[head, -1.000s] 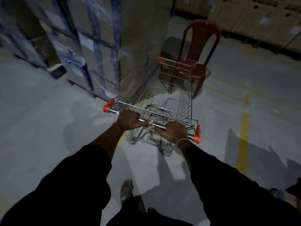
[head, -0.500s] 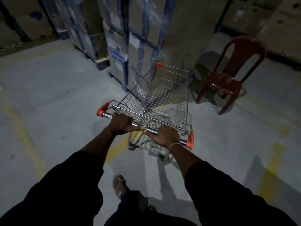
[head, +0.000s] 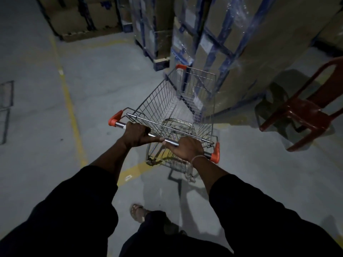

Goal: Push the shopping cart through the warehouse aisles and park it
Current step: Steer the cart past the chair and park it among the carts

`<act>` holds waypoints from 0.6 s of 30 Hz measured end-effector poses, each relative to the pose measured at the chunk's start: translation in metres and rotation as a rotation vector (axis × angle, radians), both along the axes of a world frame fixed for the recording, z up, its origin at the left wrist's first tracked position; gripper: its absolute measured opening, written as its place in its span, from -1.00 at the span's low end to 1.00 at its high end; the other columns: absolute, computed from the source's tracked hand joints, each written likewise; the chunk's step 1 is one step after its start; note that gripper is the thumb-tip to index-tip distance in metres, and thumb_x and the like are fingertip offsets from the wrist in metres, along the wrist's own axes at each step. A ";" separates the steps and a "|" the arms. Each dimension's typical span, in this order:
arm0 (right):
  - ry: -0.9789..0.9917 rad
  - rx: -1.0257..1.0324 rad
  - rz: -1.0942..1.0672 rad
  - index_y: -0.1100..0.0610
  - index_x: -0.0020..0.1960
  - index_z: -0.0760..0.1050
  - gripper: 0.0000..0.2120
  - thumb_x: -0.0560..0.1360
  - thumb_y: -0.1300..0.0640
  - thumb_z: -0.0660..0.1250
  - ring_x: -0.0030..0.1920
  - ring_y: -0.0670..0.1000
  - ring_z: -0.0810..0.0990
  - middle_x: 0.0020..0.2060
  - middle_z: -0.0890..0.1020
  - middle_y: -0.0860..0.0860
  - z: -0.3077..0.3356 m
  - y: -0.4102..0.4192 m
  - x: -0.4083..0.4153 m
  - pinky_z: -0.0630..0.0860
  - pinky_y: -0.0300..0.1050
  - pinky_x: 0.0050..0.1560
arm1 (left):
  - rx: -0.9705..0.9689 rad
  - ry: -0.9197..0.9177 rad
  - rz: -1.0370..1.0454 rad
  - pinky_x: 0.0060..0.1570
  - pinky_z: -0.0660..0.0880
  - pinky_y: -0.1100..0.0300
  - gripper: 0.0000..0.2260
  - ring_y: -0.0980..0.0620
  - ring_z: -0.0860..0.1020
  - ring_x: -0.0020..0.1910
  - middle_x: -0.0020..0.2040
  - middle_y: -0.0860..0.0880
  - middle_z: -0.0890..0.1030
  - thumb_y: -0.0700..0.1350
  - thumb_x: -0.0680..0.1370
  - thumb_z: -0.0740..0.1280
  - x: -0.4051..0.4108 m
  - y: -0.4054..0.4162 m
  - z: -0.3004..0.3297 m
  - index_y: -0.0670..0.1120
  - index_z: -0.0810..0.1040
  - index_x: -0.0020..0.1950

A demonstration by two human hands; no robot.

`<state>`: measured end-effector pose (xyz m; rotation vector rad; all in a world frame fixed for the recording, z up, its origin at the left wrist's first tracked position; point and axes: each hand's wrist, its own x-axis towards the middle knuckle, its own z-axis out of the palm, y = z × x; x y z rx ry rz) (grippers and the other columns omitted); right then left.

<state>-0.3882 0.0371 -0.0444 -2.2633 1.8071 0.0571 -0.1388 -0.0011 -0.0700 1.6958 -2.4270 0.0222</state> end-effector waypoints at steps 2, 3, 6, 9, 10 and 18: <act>0.010 -0.001 0.053 0.04 -0.26 0.47 -0.18 0.37 -0.69 -0.09 -0.08 0.17 0.66 -0.14 0.67 0.10 0.003 -0.010 0.020 0.52 -0.02 -0.09 | -0.008 0.024 0.039 -0.29 0.19 0.15 -0.22 0.07 0.37 -0.54 -0.59 0.09 0.32 0.69 0.32 -0.01 0.022 0.001 0.000 -0.04 0.32 -0.50; 0.010 0.005 0.079 0.02 -0.28 0.43 -0.21 0.38 -0.69 -0.08 -0.09 0.17 0.65 -0.15 0.67 0.09 0.003 -0.015 0.029 0.51 -0.02 -0.11 | 0.004 0.028 0.062 -0.27 0.20 0.14 -0.22 0.07 0.37 -0.53 -0.59 0.10 0.32 0.68 0.32 0.01 0.032 0.001 0.000 -0.05 0.34 -0.50; 0.013 0.028 0.135 0.02 -0.30 0.41 -0.21 0.36 -0.70 -0.08 -0.11 0.15 0.65 -0.18 0.67 0.09 0.003 -0.035 0.058 0.47 -0.04 -0.13 | 0.065 0.016 0.150 -0.18 0.24 0.11 -0.23 0.08 0.41 -0.47 -0.55 0.10 0.38 0.67 0.30 0.01 0.060 -0.003 0.000 -0.05 0.44 -0.45; 0.025 0.000 0.196 0.05 -0.29 0.45 -0.21 0.38 -0.68 -0.04 -0.07 0.17 0.66 -0.18 0.66 0.09 0.006 -0.060 0.087 0.40 -0.07 -0.15 | 0.079 0.028 0.190 -0.16 0.18 0.09 -0.26 0.15 0.36 -0.48 -0.53 0.12 0.39 0.66 0.33 0.03 0.089 -0.013 0.000 -0.02 0.45 -0.43; 0.031 -0.010 0.213 0.06 -0.25 0.49 -0.21 0.40 -0.66 -0.01 -0.03 0.17 0.66 -0.14 0.68 0.11 0.007 -0.069 0.097 0.39 -0.06 -0.13 | 0.074 0.014 0.203 -0.17 0.16 0.10 -0.27 0.15 0.35 -0.48 -0.52 0.12 0.39 0.66 0.35 0.07 0.099 -0.017 0.000 -0.01 0.44 -0.43; 0.039 -0.009 0.331 0.06 -0.37 0.36 -0.17 0.27 -0.74 -0.07 -0.04 0.18 0.68 -0.14 0.70 0.12 0.008 -0.152 0.184 0.42 -0.04 -0.15 | 0.090 -0.041 0.337 -0.16 0.18 0.07 -0.25 -0.05 0.61 -0.31 -0.47 0.05 0.47 0.67 0.36 0.07 0.182 -0.063 0.001 -0.05 0.39 -0.39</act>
